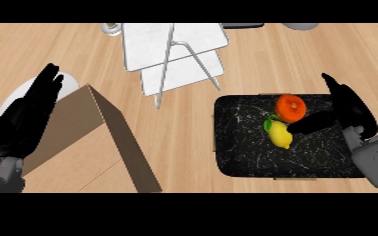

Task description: Pick the squash from the tray and place it in the tiered shelf

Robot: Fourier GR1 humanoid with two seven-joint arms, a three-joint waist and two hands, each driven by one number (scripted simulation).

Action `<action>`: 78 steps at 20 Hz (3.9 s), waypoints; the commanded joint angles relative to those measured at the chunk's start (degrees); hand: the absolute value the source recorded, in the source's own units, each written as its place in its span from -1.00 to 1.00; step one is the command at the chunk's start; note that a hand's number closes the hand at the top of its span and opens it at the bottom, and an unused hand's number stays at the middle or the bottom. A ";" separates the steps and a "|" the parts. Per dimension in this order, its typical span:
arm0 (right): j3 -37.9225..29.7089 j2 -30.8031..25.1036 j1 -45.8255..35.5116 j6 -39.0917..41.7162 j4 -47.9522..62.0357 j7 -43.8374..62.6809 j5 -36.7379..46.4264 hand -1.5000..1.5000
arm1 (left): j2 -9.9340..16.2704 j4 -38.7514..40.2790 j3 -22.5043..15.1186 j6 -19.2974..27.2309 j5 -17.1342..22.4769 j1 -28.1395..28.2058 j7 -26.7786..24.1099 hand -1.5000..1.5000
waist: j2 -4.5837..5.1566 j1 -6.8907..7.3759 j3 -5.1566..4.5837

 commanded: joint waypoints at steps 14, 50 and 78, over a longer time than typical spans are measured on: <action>3.49 8.26 -2.02 -5.42 9.13 0.53 9.78 -1.00 | -4.05 7.03 -4.52 0.83 2.15 5.63 3.62 0.00 | 1.77 -1.09 -2.88; 27.35 42.24 -22.40 0.93 -2.06 -10.45 22.58 1.00 | -3.23 7.97 -6.75 1.35 3.03 4.17 3.89 0.00 | 0.45 -1.57 -2.98; -6.35 37.08 -52.58 12.19 -1.57 3.35 24.11 1.00 | -3.26 5.05 -5.76 2.82 3.23 7.39 2.40 0.00 | 1.82 -2.61 -3.06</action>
